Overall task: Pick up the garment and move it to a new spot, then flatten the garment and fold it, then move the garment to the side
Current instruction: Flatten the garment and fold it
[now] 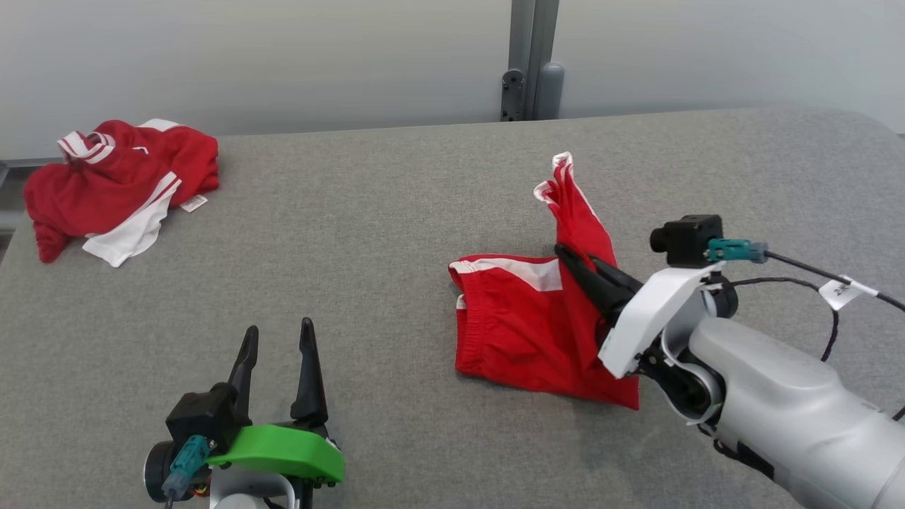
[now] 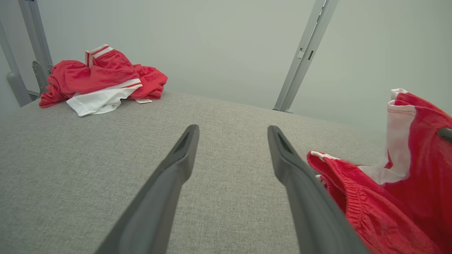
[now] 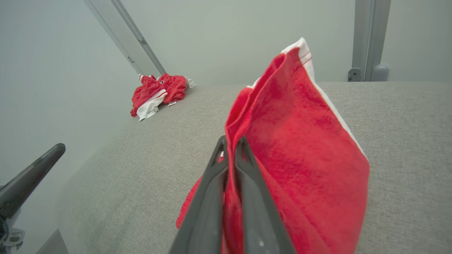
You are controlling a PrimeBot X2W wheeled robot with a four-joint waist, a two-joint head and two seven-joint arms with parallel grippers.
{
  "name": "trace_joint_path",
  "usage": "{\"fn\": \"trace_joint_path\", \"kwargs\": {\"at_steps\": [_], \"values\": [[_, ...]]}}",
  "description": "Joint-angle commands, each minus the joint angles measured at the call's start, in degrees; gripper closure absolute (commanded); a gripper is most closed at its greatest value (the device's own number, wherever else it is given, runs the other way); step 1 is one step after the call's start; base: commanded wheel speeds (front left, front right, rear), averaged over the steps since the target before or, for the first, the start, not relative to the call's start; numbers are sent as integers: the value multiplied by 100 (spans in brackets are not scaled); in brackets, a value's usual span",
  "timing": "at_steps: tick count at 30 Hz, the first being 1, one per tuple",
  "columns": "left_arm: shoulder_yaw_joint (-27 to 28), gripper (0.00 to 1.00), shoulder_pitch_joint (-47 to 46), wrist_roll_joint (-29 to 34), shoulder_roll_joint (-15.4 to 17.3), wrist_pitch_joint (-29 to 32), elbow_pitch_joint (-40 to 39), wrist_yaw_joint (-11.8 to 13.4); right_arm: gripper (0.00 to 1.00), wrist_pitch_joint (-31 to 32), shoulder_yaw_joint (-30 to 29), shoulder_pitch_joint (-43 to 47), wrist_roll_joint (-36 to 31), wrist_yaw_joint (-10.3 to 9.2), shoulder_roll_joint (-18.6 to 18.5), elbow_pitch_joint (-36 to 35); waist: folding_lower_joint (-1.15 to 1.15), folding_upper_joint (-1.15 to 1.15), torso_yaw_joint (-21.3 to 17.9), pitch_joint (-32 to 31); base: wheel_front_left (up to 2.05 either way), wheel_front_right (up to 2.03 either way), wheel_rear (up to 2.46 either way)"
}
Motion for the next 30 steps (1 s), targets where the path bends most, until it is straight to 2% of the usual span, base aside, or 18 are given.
{"fn": "trace_joint_path", "kwargs": {"at_steps": [1,8,17,18,20,21,30], "values": [[-19,0,46,-48,25,13,-14,-7,100,-3,7,111,36,-4,116,71,0,0,110,-18,0,0,0],[-88,0,-20,-64,13,41,-30,-19,100,16,15,93,182,-3,702,694,0,0,400,70,0,0,0],[-142,0,-66,-89,2,28,4,-35,100,48,153,47,373,-2,1094,1327,0,0,637,133,0,0,0],[-144,0,-68,-92,7,26,10,-36,92,70,171,50,410,-2,1123,1351,0,0,646,132,0,0,0],[-138,0,-68,-96,15,21,19,-26,50,99,219,54,470,-2,1165,1355,0,0,647,122,0,0,0],[-133,0,-65,-95,19,19,20,-18,0,107,239,59,490,-3,1176,1346,0,0,642,117,0,0,0],[-175,0,-10,-95,41,31,9,14,0,22,271,87,570,-3,1078,1068,0,0,455,42,0,0,0]]}}
